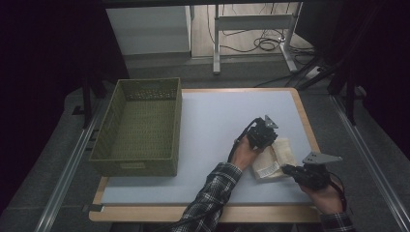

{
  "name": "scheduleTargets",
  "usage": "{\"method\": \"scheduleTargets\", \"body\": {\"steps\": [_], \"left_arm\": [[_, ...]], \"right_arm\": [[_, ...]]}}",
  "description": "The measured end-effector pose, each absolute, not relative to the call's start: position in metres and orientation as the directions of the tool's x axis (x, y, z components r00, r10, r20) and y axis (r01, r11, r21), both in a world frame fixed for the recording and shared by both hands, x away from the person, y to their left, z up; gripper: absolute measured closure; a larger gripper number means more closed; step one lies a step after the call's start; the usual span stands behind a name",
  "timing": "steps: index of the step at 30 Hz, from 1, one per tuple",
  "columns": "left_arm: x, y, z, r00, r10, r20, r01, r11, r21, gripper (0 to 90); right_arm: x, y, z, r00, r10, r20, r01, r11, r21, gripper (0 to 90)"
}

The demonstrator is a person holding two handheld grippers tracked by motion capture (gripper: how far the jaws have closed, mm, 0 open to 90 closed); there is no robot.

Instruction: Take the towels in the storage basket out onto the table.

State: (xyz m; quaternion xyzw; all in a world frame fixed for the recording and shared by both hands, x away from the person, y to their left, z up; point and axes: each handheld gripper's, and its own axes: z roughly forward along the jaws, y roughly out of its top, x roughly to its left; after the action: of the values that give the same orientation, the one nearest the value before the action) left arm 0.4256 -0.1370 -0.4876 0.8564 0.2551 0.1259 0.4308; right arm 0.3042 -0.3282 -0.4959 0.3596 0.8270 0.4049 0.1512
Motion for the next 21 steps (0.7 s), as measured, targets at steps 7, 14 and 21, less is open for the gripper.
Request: {"method": "scheduleTargets", "body": {"steps": [7,14,21], "left_arm": [[0.430,-0.150,-0.494,0.839,0.544,-0.034,0.346,-0.484,0.804,74.8],[0.429,-0.142,-0.488,0.828,0.560,-0.033,0.344,-0.460,0.819,53.4],[0.424,-0.123,-0.481,0.811,0.585,-0.004,0.331,-0.454,0.827,44.5]], "right_arm": [[0.305,-0.335,-0.505,-0.676,0.736,0.045,0.494,0.406,0.769,83.6],[0.304,-0.349,-0.504,-0.639,0.769,0.029,0.503,0.389,0.772,72.0],[0.301,-0.376,-0.496,-0.584,0.812,0.006,0.527,0.373,0.764,67.0]]}}
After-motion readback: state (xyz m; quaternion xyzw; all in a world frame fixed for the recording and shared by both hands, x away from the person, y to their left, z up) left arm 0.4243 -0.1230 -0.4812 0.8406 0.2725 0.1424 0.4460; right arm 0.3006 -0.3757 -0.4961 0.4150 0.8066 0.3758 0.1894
